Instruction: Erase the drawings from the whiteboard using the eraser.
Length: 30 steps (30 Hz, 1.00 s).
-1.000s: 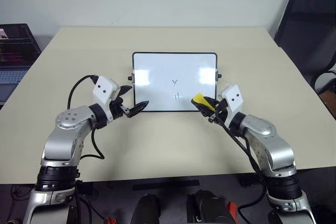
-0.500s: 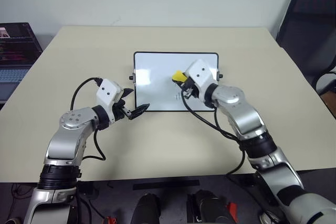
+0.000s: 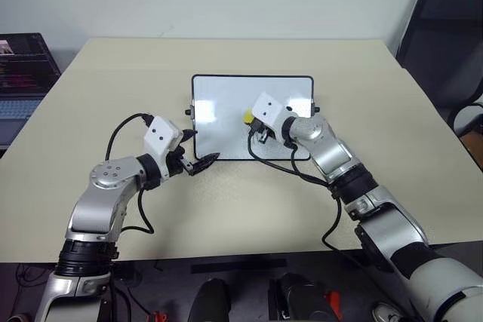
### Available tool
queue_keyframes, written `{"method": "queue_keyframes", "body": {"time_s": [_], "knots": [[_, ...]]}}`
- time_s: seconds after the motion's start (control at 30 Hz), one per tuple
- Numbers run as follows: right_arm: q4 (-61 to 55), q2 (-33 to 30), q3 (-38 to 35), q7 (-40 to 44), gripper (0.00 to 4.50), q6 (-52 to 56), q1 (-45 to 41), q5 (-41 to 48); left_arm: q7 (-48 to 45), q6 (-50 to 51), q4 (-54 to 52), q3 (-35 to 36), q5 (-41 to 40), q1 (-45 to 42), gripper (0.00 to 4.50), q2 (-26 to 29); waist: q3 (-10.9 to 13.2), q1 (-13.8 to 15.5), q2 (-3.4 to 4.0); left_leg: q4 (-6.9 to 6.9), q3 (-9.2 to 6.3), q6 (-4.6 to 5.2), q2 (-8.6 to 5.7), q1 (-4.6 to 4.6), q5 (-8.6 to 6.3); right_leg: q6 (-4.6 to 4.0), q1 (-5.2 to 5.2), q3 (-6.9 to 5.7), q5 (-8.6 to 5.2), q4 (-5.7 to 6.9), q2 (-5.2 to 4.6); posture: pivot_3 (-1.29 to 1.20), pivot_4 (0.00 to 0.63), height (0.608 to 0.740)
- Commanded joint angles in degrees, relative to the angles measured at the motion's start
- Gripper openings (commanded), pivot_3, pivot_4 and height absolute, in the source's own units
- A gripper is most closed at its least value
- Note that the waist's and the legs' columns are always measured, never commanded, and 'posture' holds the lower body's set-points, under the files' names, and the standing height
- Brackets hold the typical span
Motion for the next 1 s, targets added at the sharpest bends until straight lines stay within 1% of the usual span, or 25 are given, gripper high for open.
{"method": "queue_keyframes", "body": {"time_s": [0.03,0.13,0.23,0.37,0.53,0.6,0.67,0.77,0.83,0.93,1.0], "knots": [[-0.9,-0.8,0.2,0.0,1.08,0.2,1.0,-2.0,-0.4,-0.8,-2.6,-0.2,-0.4,-0.4,4.50,-0.1,0.0,0.0,0.00,0.01,0.00,0.00,0.00,0.01,0.00,0.01,0.01,0.00,0.00,0.01,0.00,0.00,0.150,0.740],[2.0,-0.4,-2.3,-6.5,1.08,-1.7,-1.4,-3.4,-0.4,-0.6,-2.6,-0.7,-0.5,-1.0,4.50,-0.3,0.0,0.0,0.00,0.05,0.01,0.00,0.00,0.02,0.01,0.01,0.02,0.01,0.00,0.03,0.00,0.00,0.150,0.740],[4.4,-1.0,-3.3,-8.6,1.08,-2.5,-2.8,-3.5,-0.6,-0.5,-2.5,-1.1,-0.6,-1.3,4.50,-0.4,0.0,0.1,0.00,0.09,0.01,0.01,-0.01,0.02,0.03,0.02,0.03,0.01,0.02,0.05,0.00,0.00,0.150,0.740],[4.4,-1.8,-2.2,-5.6,1.08,-1.9,-1.7,-3.8,-0.7,-0.5,-2.4,-1.5,-0.6,-1.6,4.50,-0.7,0.0,0.2,-0.01,0.08,-0.01,0.01,-0.02,0.02,0.03,0.02,0.06,0.00,0.02,0.02,0.00,0.00,0.150,0.740],[1.0,-2.9,0.9,1.7,1.07,0.0,1.1,-4.1,-0.9,-0.5,-2.1,-1.6,-0.5,-1.8,4.50,-0.9,0.0,0.1,-0.01,0.07,-0.01,0.01,-0.01,0.04,0.03,0.02,0.07,0.00,0.02,0.02,0.00,0.00,0.150,0.740],[0.2,-2.9,1.2,2.2,1.07,0.5,1.6,-4.4,-1.1,-0.7,-1.8,-1.5,-0.4,-1.8,4.50,-0.9,0.0,0.0,-0.01,0.07,-0.01,0.01,-0.01,0.09,0.03,0.02,0.10,0.00,0.02,0.03,0.01,0.00,0.150,0.740],[0.9,-2.6,0.4,0.2,1.07,0.0,1.1,-4.9,-1.2,-0.9,-1.6,-1.5,-0.4,-1.8,4.50,-0.9,0.0,0.0,-0.01,0.08,-0.01,0.01,0.00,0.12,0.03,0.04,0.12,0.01,0.01,0.04,0.02,0.00,0.150,0.740],[3.4,-1.9,-2.1,-6.1,1.07,-2.6,-1.4,-5.7,-1.5,-1.1,-1.3,-1.5,-0.3,-1.8,4.50,-0.9,0.0,-0.1,-0.01,0.09,-0.01,0.01,0.00,0.14,0.03,0.04,0.14,0.01,0.01,0.05,0.02,0.00,0.150,0.740],[4.6,-1.4,-3.2,-8.6,1.07,-3.8,-2.8,-5.5,-1.6,-1.2,-1.2,-1.5,-0.3,-1.6,4.50,-0.8,0.0,-0.1,-0.01,0.10,0.00,0.04,0.00,0.15,0.07,0.08,0.14,0.01,0.03,0.05,0.02,0.00,0.150,0.740],[5.6,-0.5,-3.7,-10.4,1.07,-5.1,-3.8,-4.9,-1.7,-1.2,-1.3,-1.5,-0.3,-1.5,4.50,-0.8,0.0,0.0,-0.01,0.10,0.00,0.08,0.00,0.14,0.10,0.11,0.14,0.01,0.05,0.04,0.02,0.00,0.150,0.740],[5.9,0.1,-3.3,-10.2,1.07,-5.1,-3.9,-4.9,-1.6,-1.1,-1.5,-1.5,-0.3,-1.4,4.50,-0.8,0.0,0.0,-0.01,0.09,-0.01,0.08,0.00,0.12,0.09,0.09,0.13,0.01,0.05,0.01,0.02,0.00,0.150,0.740]]}}
